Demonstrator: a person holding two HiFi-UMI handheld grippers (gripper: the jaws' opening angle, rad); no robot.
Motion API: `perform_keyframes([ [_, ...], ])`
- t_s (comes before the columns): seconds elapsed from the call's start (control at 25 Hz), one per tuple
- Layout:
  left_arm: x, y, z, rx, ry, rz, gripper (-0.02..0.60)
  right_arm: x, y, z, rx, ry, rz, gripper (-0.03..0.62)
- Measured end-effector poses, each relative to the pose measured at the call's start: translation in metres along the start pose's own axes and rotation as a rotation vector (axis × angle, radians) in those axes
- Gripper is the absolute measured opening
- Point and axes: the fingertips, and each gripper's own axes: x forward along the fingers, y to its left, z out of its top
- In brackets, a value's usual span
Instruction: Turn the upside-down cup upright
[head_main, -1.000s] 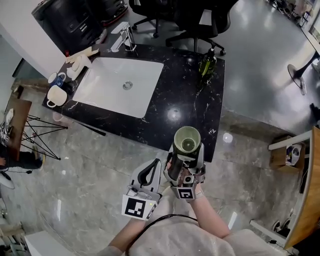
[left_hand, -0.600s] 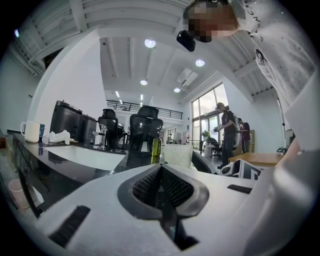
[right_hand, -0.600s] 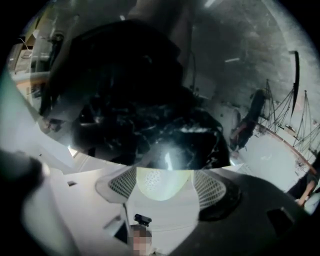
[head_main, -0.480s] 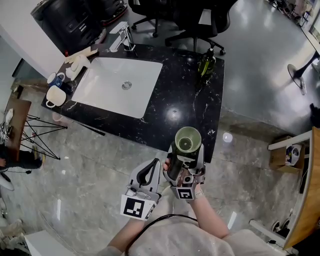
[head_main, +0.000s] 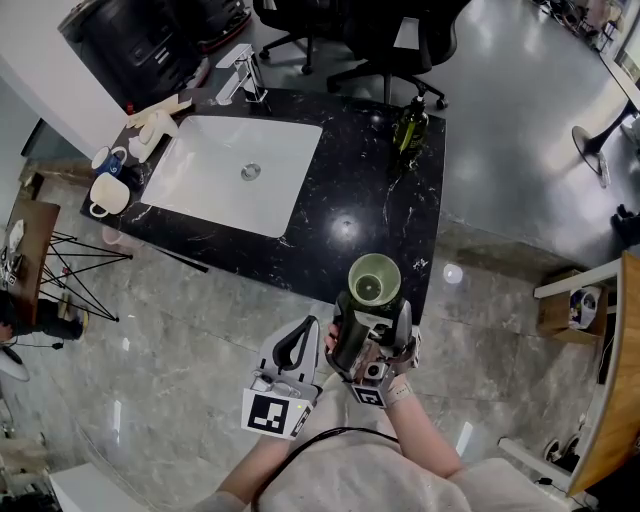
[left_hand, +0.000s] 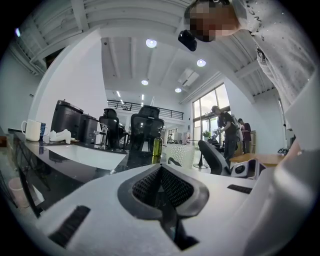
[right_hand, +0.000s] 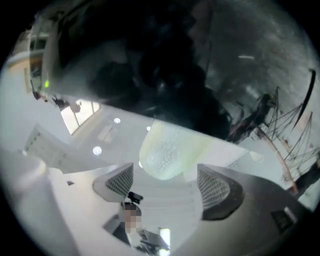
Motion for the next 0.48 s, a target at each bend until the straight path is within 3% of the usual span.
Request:
perform_keyframes([
  [0.24, 0.005, -0.006, 0.005, -0.016, -0.021, -0.02, 0.006, -0.003, 0.006, -0.05, -0.297, 0.235, -0.237, 0.37],
  [0.36, 0.01, -0.014, 0.006, -0.042, -0.038, -0.042, 0.007, -0.008, 0.012, -0.066, -0.522, 0.35, -0.391, 0.367],
  [0.4, 0.012, -0.017, 0.005, -0.043, -0.045, -0.05, 0.008, -0.012, 0.013, -0.068, -0.619, 0.389, -0.45, 0.356],
  [0.48, 0.013, -0.023, 0.006, -0.047, -0.054, -0.067, 0.006, -0.018, 0.019, -0.069, -0.822, 0.451, -0.551, 0.256],
])
